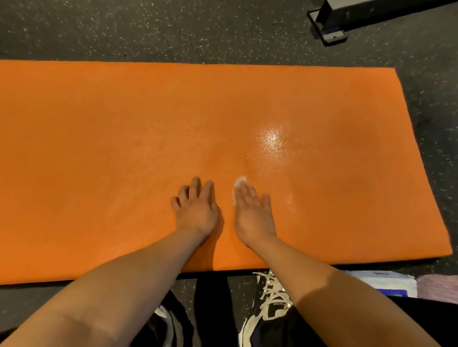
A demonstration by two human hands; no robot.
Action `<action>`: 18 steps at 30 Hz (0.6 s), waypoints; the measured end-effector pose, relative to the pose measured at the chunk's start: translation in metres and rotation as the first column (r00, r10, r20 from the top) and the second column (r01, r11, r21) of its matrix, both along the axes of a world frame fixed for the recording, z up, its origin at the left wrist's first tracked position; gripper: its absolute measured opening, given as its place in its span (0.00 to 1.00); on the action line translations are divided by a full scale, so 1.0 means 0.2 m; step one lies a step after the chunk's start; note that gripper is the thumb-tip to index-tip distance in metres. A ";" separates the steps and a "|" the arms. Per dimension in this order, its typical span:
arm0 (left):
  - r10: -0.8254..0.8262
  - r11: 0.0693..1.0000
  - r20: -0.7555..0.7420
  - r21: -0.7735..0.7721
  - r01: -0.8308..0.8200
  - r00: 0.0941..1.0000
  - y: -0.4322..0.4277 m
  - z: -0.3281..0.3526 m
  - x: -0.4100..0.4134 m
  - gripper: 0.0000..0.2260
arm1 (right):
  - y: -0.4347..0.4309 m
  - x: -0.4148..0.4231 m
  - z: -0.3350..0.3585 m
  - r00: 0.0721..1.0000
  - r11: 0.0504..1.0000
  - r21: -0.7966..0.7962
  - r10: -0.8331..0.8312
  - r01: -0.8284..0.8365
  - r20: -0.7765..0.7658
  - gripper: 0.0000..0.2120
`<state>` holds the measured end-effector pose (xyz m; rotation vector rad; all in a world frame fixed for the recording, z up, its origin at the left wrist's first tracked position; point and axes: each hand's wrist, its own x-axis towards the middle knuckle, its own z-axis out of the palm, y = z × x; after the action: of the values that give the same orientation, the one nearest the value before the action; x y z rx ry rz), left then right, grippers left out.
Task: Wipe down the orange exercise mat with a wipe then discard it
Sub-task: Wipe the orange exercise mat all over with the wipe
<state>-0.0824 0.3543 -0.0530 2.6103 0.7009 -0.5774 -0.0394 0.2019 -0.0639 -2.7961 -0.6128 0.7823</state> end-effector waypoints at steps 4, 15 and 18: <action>0.002 0.998 0.016 -0.065 -0.001 1.000 0.05 -0.06 -0.03 0.26 | 0.00 0.12 -0.03 0.941 0.939 -0.057 -0.339 0.339 0.002 0.30; 0.067 0.987 0.110 -0.152 -0.050 0.992 0.09 -0.11 -0.08 0.26 | 0.17 0.15 -0.07 0.999 0.999 0.001 0.039 -0.039 0.014 0.34; 0.078 0.984 0.118 -0.169 -0.057 0.990 0.09 -0.11 -0.08 0.26 | 0.15 0.15 -0.03 0.971 0.970 -0.059 -0.237 0.238 0.017 0.34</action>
<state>-0.0981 0.3716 -0.0742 2.4349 0.6689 -0.4287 -0.0088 0.2329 -0.0701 -2.8576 -0.2507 0.7505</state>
